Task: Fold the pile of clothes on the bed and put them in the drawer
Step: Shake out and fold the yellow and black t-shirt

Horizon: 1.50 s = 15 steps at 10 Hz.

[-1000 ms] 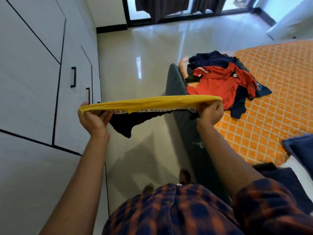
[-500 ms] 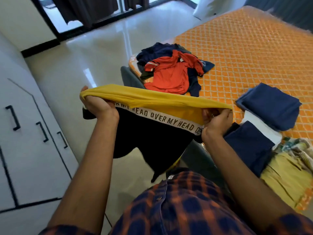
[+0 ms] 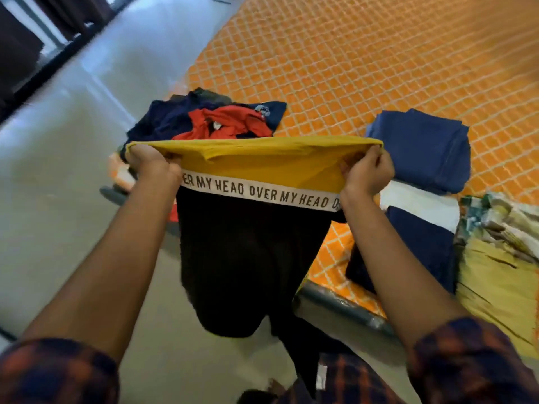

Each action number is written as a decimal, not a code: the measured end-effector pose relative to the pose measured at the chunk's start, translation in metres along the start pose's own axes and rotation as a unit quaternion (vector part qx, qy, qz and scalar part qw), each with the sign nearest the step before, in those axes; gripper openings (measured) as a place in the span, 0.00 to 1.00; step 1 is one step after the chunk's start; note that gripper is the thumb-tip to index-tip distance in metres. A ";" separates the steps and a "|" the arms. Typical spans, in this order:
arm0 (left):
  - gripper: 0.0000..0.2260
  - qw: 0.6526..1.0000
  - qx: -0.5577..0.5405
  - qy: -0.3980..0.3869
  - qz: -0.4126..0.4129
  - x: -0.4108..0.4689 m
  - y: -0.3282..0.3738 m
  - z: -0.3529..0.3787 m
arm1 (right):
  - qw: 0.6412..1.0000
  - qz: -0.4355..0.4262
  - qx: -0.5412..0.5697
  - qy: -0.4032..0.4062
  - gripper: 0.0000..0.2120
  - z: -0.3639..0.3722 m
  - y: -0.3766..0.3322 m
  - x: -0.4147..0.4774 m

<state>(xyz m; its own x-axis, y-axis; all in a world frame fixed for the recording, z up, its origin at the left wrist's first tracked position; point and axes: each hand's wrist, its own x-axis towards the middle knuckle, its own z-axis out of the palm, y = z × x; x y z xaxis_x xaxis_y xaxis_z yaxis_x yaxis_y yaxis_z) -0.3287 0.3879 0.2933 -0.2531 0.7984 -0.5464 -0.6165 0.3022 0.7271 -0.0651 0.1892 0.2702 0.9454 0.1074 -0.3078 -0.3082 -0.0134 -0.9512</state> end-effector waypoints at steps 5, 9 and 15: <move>0.19 0.924 0.359 -0.122 -0.041 0.341 -0.201 0.198 | 0.896 -0.122 -0.427 -0.010 0.24 0.188 0.161 0.283; 0.28 0.658 0.549 -0.306 0.414 0.356 -0.283 0.165 | 0.828 -0.075 -0.553 -0.045 0.36 0.138 0.253 0.308; 0.27 0.353 0.742 -0.533 0.201 0.219 -0.425 0.203 | 0.877 -0.121 -0.455 -0.096 0.12 0.163 0.205 0.248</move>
<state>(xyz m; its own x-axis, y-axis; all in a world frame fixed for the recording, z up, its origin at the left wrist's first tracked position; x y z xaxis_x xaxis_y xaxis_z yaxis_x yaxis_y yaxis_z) 0.0290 0.5402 -0.0511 0.8143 0.4363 -0.3828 0.5799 -0.6389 0.5055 0.0894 0.3755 0.0023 0.9093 0.3802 -0.1691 0.1932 -0.7456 -0.6378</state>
